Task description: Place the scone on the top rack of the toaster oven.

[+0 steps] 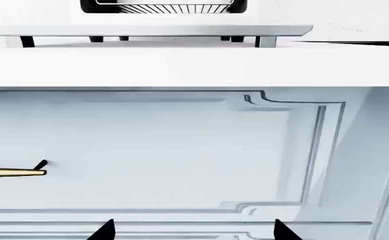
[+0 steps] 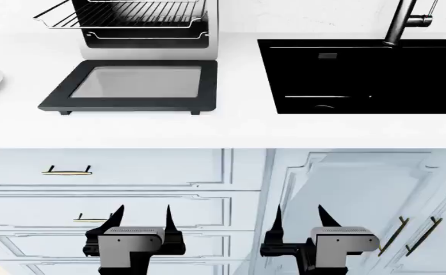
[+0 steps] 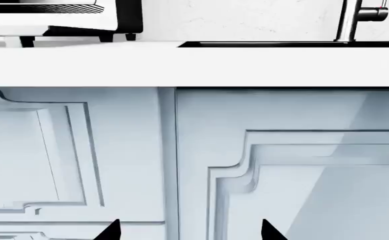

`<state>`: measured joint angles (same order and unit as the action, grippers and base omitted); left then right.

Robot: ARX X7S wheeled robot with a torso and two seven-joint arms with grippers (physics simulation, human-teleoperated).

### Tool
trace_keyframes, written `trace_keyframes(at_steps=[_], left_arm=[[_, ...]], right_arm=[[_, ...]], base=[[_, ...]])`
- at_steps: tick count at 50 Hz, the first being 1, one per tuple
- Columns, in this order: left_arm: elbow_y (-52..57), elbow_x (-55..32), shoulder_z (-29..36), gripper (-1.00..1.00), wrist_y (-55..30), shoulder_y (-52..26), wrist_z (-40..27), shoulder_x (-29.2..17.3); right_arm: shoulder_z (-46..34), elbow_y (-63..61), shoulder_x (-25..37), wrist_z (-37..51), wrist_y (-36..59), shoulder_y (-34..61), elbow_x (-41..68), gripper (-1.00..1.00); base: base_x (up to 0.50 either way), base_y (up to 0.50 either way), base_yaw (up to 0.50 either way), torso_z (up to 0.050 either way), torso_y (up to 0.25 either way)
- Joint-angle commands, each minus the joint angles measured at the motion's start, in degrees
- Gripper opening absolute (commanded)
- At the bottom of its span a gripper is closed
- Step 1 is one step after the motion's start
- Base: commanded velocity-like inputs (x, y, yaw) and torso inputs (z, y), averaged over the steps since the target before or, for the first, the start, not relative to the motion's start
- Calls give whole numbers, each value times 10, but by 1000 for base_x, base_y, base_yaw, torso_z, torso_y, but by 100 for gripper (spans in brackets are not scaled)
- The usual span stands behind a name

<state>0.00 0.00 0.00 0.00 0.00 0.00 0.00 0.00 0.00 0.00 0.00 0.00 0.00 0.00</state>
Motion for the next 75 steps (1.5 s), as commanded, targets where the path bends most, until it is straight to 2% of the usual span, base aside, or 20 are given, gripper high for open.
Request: trace_keyframes(at_steps=[1,11,14,54,55,56,57,58,62,65,75], left_arm=[[8,-10,12,100,-4,10,-13,-8],[30,-57,31,100,-3,24,-6,-30],[35,-71,37,100,20,34,10,-38],[28,-88,68,100,26,25,-21,-66],[33,-94,65,100,15,24,-24,-65],[56,-98,62,100,-21,20,-36,-66],[97,-105,62,100,-95,15,-52,-70],[118,-118,57,100,-113,17,-54,-70],[245,-152,47,100,-275,14,-74,-102],[303,-182,27,100,-357,0,-88,-117],[409,-266,-28,100,-531,-56,-119,-136]], right_arm=[[-17,3,6,17,-3,2,9,100],[-42,-16,27,42,-2,-9,26,100],[-48,-22,31,46,-6,-14,25,100],[-71,-28,60,78,-12,-23,58,100],[-72,-33,60,87,5,-21,53,100],[-71,-57,60,93,25,-20,53,100],[-68,-100,63,99,67,-21,58,100],[-66,-124,66,99,85,-25,66,100],[-43,-260,86,104,138,-41,99,100],[-28,-325,99,113,177,-37,110,100],[17,-465,130,136,284,-25,174,100]], base=[[0,0,0,0,0],[0,0,0,0,0],[0,0,0,10,0],[0,0,0,50,0],[0,0,0,50,0],[0,0,0,50,0],[0,0,0,0,0],[0,0,0,0,0],[0,0,0,0,0],[0,0,0,0,0],[0,0,0,0,0]])
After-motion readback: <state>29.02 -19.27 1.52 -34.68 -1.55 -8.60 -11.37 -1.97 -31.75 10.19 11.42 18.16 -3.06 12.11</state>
